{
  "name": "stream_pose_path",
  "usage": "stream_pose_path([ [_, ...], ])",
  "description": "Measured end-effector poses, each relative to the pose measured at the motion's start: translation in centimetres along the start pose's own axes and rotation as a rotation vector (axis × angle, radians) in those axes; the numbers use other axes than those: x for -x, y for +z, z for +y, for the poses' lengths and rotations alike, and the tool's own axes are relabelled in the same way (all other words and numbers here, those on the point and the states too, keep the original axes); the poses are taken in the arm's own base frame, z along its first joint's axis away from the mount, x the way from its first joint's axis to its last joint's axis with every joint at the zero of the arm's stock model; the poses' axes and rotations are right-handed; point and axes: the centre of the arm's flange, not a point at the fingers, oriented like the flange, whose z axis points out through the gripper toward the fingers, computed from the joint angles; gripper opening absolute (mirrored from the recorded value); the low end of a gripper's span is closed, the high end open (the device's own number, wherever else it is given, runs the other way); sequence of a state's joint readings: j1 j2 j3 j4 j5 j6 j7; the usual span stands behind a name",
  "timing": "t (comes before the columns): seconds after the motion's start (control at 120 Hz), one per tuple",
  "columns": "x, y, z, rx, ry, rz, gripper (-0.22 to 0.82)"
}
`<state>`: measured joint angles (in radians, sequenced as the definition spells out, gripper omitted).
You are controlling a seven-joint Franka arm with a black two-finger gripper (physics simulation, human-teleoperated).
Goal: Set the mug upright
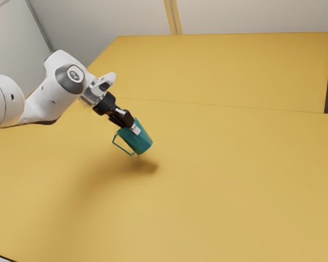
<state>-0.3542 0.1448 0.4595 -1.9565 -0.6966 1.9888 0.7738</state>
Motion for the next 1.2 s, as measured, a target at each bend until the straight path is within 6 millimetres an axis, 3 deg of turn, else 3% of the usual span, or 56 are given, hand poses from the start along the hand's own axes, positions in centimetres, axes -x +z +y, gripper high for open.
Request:
stream_pose_path([
  [0.117,-2.0,0.5,0.7,-0.109,0.080,-0.076,-0.17],
  [0.325,-5.4,3.4,2.2,-0.260,0.200,-0.177,-0.17],
  [0.625,-6.6,6.2,-0.2,-0.399,0.293,-0.175,-0.17],
  [1.2,-7.6,9.2,-1.7,-0.469,0.474,-0.245,-0.17],
])
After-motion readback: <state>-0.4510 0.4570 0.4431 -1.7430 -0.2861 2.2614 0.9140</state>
